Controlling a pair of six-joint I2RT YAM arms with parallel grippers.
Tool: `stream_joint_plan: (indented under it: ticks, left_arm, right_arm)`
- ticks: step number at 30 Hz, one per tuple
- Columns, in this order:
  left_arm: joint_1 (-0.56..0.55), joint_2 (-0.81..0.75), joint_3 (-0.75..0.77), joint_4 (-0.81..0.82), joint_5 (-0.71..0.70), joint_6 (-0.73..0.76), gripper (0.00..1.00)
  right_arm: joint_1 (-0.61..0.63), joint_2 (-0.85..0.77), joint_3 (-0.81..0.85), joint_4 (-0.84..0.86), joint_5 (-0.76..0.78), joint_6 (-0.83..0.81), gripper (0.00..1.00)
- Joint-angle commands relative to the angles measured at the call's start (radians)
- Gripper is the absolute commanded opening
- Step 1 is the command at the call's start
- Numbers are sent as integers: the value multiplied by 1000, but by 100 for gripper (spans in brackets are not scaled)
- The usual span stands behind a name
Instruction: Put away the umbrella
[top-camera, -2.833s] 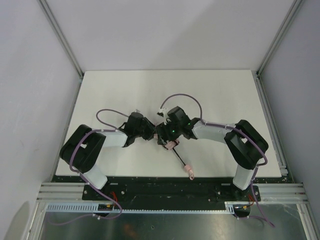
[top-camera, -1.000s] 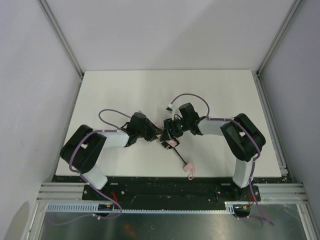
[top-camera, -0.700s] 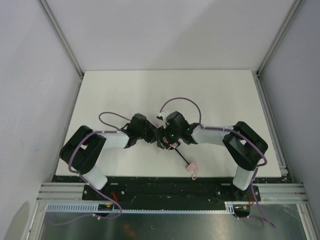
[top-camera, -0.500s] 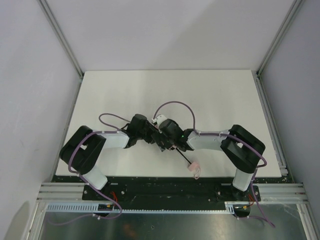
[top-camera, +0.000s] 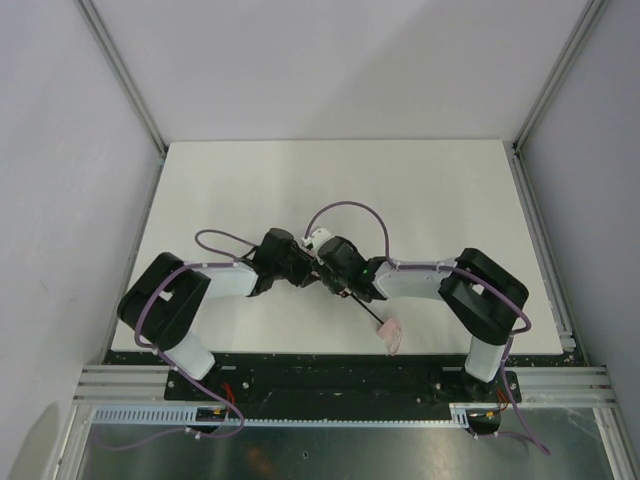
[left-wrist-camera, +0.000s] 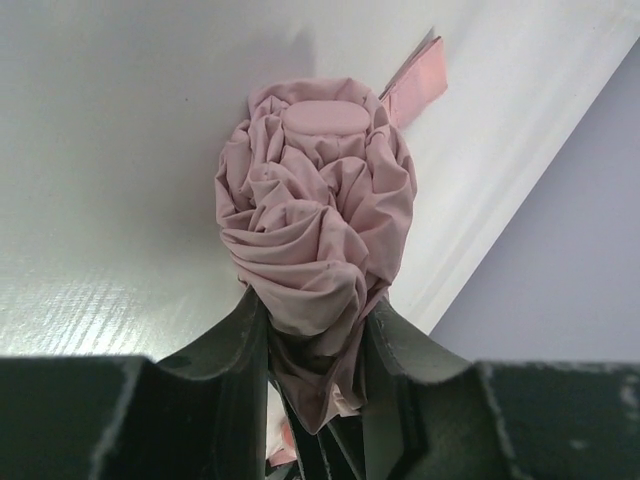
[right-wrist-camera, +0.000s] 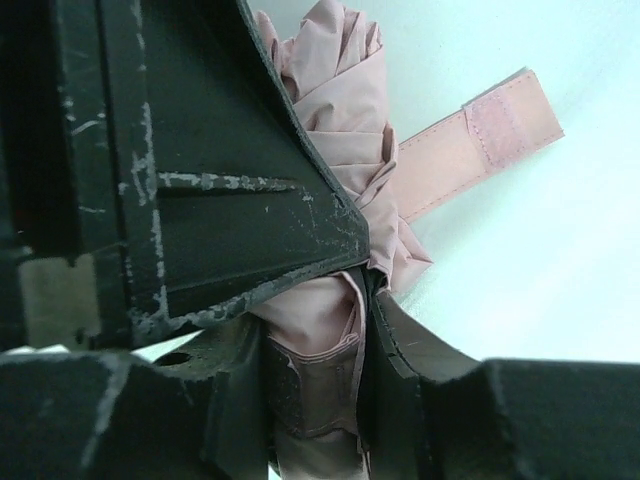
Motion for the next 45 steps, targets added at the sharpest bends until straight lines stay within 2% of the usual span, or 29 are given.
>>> stream_joint_plan:
  ticks: [1, 2, 4, 5, 7, 10, 15, 22, 26, 30, 35, 38, 45]
  left_arm:
    - [-28, 9, -37, -223, 1, 80, 5]
    - [-28, 2, -36, -223, -5, 94, 15]
    - [-28, -13, -36, -223, -22, 120, 44]
    - [-28, -19, -36, -223, -31, 132, 55]
    - [-27, -28, -39, -223, -42, 147, 69]
    - [-27, -17, -35, -223, -34, 158, 77]
    - [-27, 33, -9, -223, -16, 174, 81]
    - [-29, 63, 32, -217, -31, 203, 76]
    - [-30, 63, 28, -180, -38, 216, 68]
    - [-30, 31, -24, -56, -32, 209, 48]
    - [-29, -28, -51, 41, -35, 235, 17]
    - [-29, -74, -54, 99, -26, 258, 3]
    - [-28, -190, -83, 298, 47, 304, 0]
  right_arm:
    - [-74, 23, -22, 50, -127, 25, 0]
    - [-87, 13, -28, 55, -169, 25, 0]
    - [-117, -12, -39, 63, -271, 30, 0]
    - [-133, -23, -41, 65, -324, 36, 0]
    - [-162, -44, -43, 69, -414, 53, 0]
    - [-184, -72, -43, 78, -498, 75, 0]
    - [-202, -106, -43, 94, -598, 117, 0]
    - [-213, -111, -43, 129, -684, 161, 0]
    - [-214, -111, -42, 159, -716, 181, 0]
    - [-212, -117, -43, 151, -718, 182, 0]
    - [-192, -161, -42, 93, -675, 184, 1]
    - [-192, -205, -41, 30, -630, 219, 25]
    - [-204, -397, -33, -178, -590, 347, 88]
